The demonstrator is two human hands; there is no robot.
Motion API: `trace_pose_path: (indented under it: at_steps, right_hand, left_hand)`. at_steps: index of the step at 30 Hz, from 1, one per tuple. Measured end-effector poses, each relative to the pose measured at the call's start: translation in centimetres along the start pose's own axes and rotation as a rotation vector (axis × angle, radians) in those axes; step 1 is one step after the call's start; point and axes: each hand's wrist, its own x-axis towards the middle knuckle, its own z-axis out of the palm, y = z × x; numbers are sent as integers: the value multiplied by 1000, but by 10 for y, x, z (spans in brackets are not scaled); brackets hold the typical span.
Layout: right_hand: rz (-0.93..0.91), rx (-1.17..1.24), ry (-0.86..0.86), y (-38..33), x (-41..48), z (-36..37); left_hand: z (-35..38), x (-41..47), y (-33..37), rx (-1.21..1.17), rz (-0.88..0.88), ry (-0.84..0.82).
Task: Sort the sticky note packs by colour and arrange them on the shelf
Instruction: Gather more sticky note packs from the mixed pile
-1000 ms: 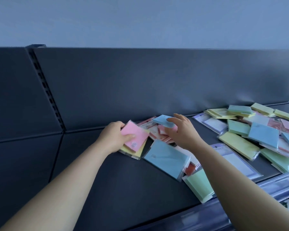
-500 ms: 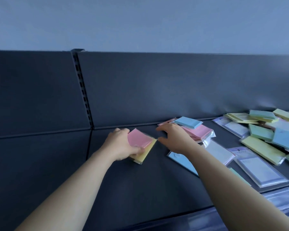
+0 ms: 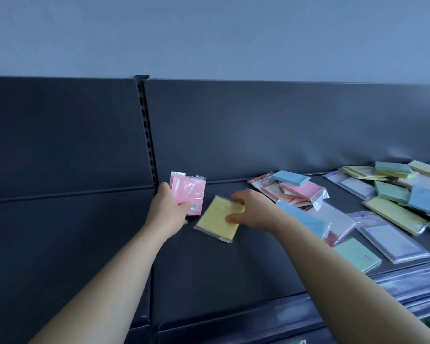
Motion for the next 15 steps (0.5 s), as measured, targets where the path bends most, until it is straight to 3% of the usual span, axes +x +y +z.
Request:
trace_pose_path:
  at_steps: [6,15]
  right_hand:
    - [68,219,3,-5,-7,2]
    - [-107,628,162,-39,-22,-2]
  left_hand:
    - [-21,-19,-13,69,35,70]
    - [-53,-57,-22,18,44,258]
